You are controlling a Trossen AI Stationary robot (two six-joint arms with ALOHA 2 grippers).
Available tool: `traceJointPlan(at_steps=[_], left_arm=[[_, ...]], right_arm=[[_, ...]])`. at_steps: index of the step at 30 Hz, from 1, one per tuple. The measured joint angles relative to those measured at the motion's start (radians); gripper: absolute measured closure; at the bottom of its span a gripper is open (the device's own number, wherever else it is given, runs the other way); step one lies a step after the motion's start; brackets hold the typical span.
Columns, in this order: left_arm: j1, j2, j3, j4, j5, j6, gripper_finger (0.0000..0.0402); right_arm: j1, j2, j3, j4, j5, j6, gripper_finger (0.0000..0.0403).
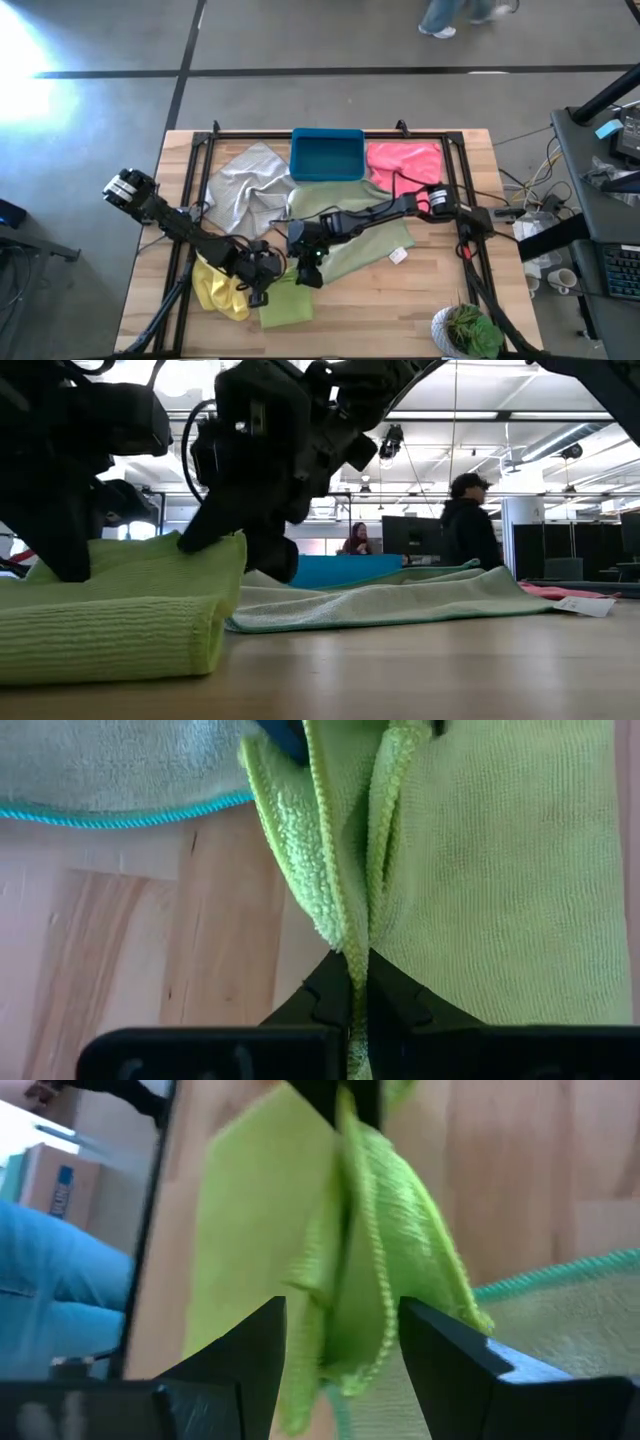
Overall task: Fold microfiber towels
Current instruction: Put the light green microfiber cloth into the blue bin
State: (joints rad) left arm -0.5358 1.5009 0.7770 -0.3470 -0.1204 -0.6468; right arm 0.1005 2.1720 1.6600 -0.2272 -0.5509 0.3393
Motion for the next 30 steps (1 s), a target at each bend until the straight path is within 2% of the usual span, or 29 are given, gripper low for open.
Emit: traceJointPlan(at_steps=[6,10,13,21,30], left_arm=[[0.000,-0.005,0.023,0.005,-0.056,0.002,0.0401],[0.000,-0.008,0.031,0.005,-0.070,0.009,0.0401],[0.000,-0.008,0.028,0.006,-0.070,0.007,0.0401],[0.014,-0.010,0.037,0.002,-0.072,0.007,0.0401],[0.037,-0.032,0.071,-0.023,-0.062,0.082,0.0401]], right_arm=[[0.005,0.003,-0.003,0.001,-0.001,0.000,0.0220],[0.007,0.003,-0.005,-0.003,-0.043,0.001,0.0228],[0.007,0.002,-0.004,-0.005,-0.053,0.002,0.0259],[0.007,0.001,-0.004,-0.007,-0.087,0.045,0.0385],[0.006,-0.083,-0.003,-0.050,-0.107,0.061,0.0394]])
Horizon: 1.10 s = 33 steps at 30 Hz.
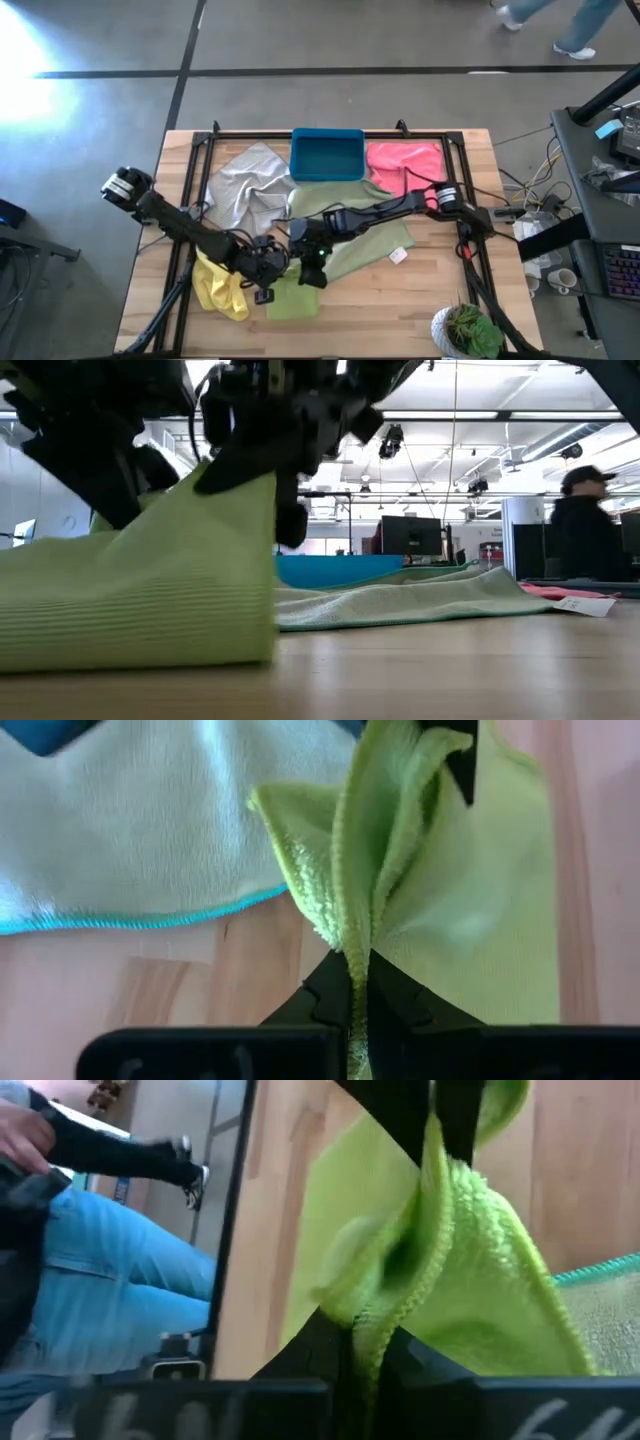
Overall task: Fold microfiber towels
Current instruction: Put the light green microfiber cloth into the blue bin
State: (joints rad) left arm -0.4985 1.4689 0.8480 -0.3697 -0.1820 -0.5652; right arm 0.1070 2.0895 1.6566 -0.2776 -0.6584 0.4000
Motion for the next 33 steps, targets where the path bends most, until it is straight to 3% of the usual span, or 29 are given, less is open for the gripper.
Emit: traceJointPlan(at_steps=[7,21,33], left_arm=[[0.045,-0.069,0.043,-0.023,-0.088,0.098,0.0401],[0.229,-0.114,0.170,-0.041,-0.150,0.446,0.0401],[0.433,-0.114,0.252,-0.038,-0.166,0.575,0.0401]], right_arm=[[-0.003,-0.100,0.001,-0.142,0.083,-0.049,0.0394],[-0.062,-0.275,0.001,-0.397,0.433,-0.097,0.0394],[-0.197,-0.350,0.001,-0.460,0.505,-0.165,0.0394]])
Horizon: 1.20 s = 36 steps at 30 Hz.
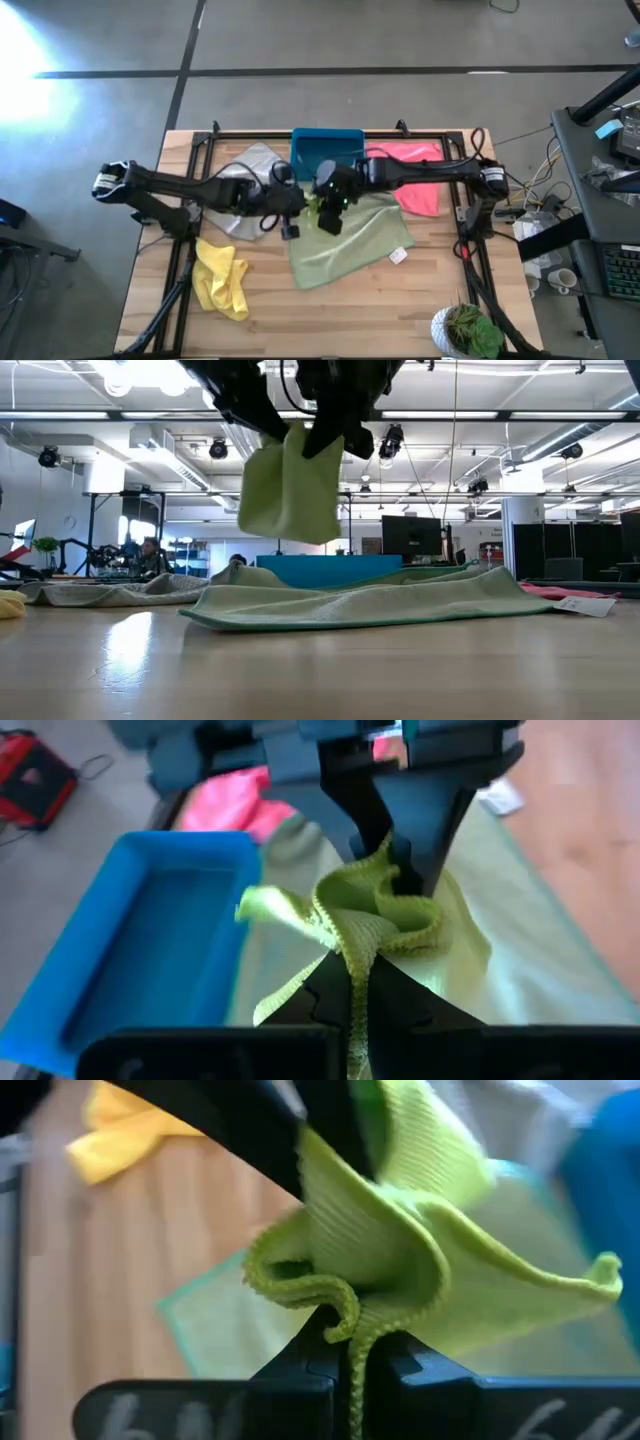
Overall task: Fold microfiber towels
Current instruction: Put the light green microfiber cloth into the blue bin
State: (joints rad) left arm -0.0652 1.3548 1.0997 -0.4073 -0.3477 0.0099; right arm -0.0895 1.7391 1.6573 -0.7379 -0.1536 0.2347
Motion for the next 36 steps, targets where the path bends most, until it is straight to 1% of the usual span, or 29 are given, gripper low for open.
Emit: traceJointPlan(at_steps=[9,15,19,21,25,31,36], left_arm=[[0.183,0.000,0.003,0.009,0.000,0.100,0.0401],[0.317,0.031,0.009,0.090,0.003,0.118,0.0401],[0.384,0.082,0.035,0.115,0.052,0.162,0.0401],[0.407,0.112,0.052,0.118,0.082,0.167,0.0401],[0.429,0.176,0.101,0.132,0.128,0.235,0.0401],[0.437,0.261,0.192,0.127,0.134,0.298,0.0401],[0.440,0.283,0.205,0.127,0.134,0.311,0.0401]], right_arm=[[-0.180,-0.003,0.000,-0.012,0.000,-0.097,0.0394],[-0.266,0.000,0.000,0.038,-0.003,-0.117,0.0394],[-0.308,0.013,0.000,0.072,-0.012,-0.151,0.0394],[-0.328,0.022,0.001,0.066,-0.014,-0.156,0.0394],[-0.366,0.027,0.003,0.067,-0.036,-0.170,0.0394],[-0.414,0.027,0.005,0.059,-0.039,-0.159,0.0394],[-0.442,0.029,0.004,0.044,-0.038,-0.209,0.0394]])
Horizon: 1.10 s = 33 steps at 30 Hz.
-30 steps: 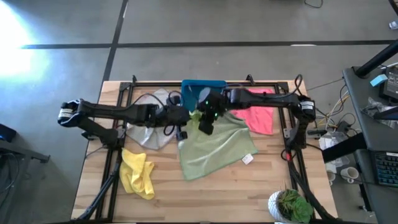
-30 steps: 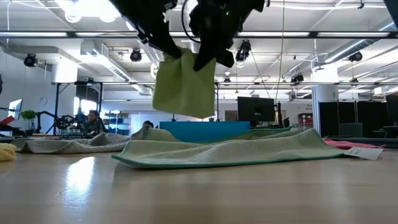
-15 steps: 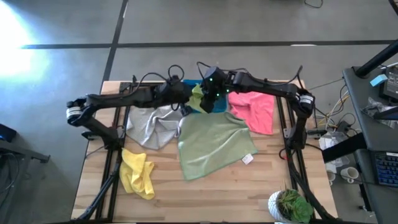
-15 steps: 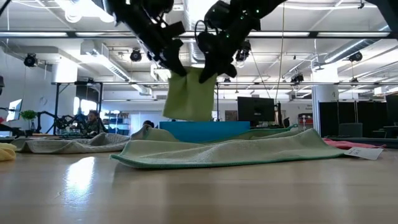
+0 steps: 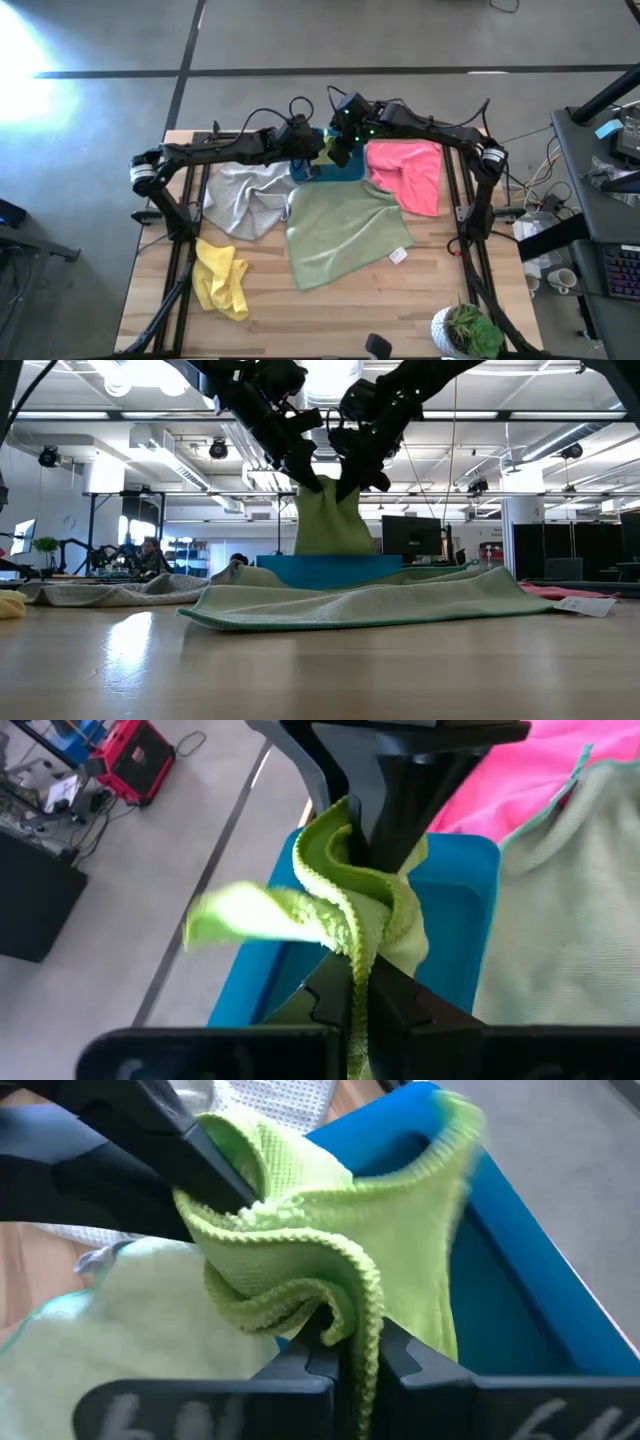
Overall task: Fold microfiber towels
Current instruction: Put the light green microfiber cloth into the blue bin
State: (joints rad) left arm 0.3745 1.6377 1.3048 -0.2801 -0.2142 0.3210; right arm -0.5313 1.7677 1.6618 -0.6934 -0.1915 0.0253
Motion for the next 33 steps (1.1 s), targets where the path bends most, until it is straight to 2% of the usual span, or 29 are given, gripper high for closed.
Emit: traceJointPlan(at_steps=[5,10,24,33], left_arm=[[0.008,0.002,0.000,-0.008,0.000,0.000,0.0401],[0.017,0.003,0.000,-0.014,0.001,0.000,0.0401],[0.019,0.027,-0.053,-0.077,0.057,-0.052,0.0401],[0.046,0.043,-0.062,-0.067,0.052,-0.052,0.0401]], right_arm=[[-0.027,0.032,0.000,-0.009,-0.004,0.006,0.0394],[-0.021,0.057,0.000,-0.008,-0.052,0.004,0.0394],[-0.021,0.067,-0.001,-0.018,-0.052,0.026,0.0394],[-0.017,0.067,-0.001,-0.047,-0.055,0.062,0.0394]])
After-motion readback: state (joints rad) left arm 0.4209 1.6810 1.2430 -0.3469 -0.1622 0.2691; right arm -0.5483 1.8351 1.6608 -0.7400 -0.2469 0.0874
